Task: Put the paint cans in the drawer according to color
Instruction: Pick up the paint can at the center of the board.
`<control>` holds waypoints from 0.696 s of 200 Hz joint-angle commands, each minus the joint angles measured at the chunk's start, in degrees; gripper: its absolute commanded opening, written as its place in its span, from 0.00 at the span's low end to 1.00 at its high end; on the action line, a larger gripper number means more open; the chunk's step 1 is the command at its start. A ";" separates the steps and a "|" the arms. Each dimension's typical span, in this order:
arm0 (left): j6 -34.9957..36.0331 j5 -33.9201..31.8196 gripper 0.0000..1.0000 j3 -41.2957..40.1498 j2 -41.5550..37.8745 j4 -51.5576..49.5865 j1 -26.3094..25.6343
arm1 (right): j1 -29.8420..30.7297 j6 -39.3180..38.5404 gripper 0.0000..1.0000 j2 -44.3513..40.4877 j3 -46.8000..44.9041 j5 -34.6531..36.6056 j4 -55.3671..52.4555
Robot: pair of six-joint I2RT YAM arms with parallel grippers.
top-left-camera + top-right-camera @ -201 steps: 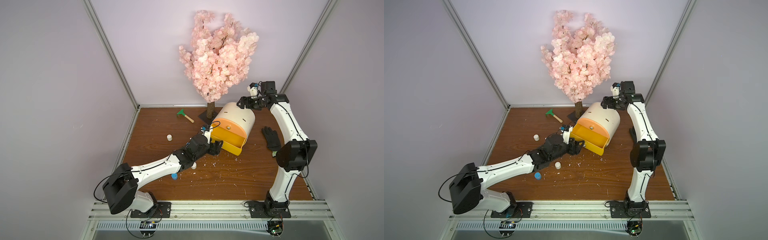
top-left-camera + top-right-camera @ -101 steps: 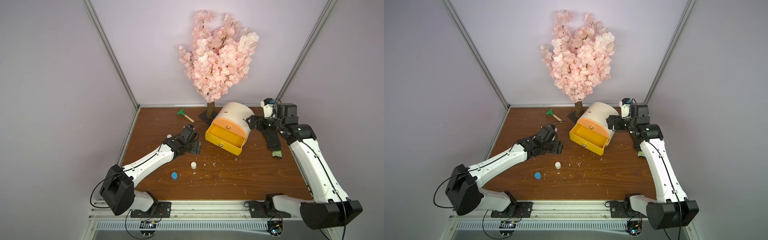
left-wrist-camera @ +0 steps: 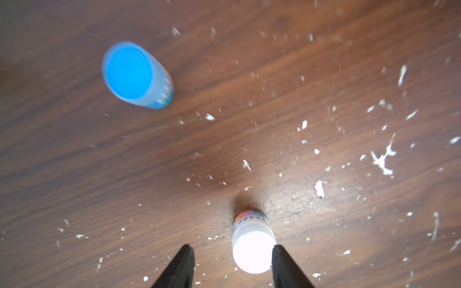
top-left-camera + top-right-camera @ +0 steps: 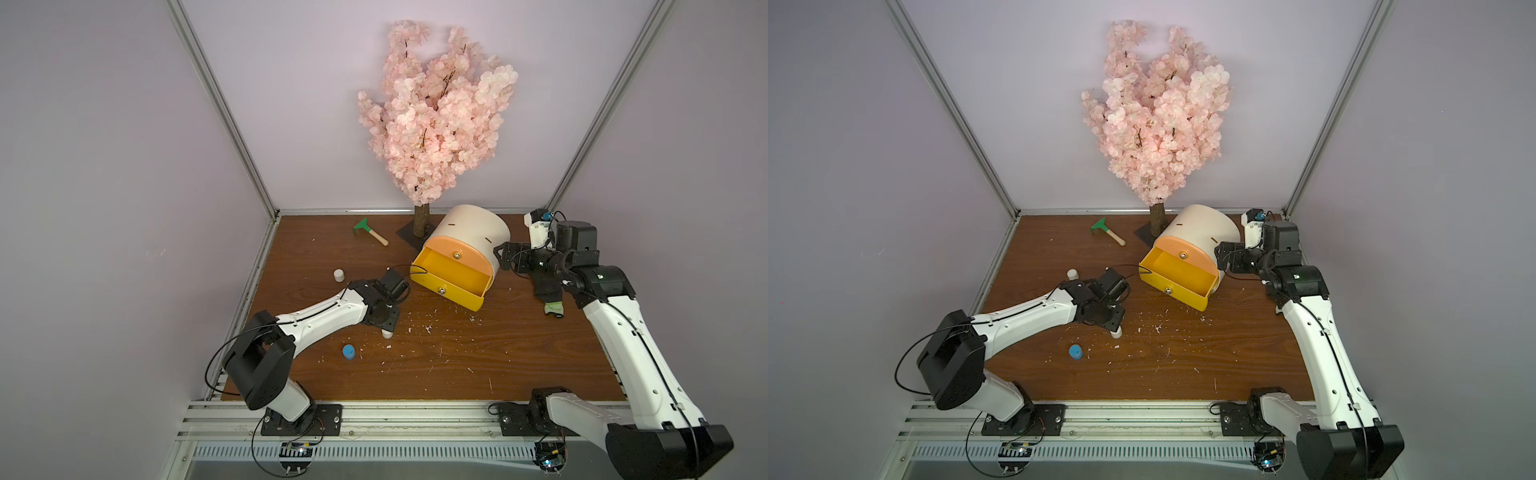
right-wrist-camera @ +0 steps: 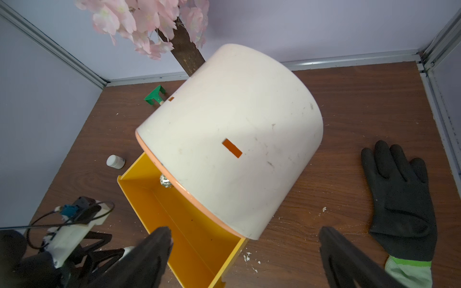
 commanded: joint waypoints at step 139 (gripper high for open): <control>1.57 2.78 0.55 0.48 5.30 -0.88 -1.97 | 0.28 0.44 0.99 -1.83 -2.01 0.70 2.70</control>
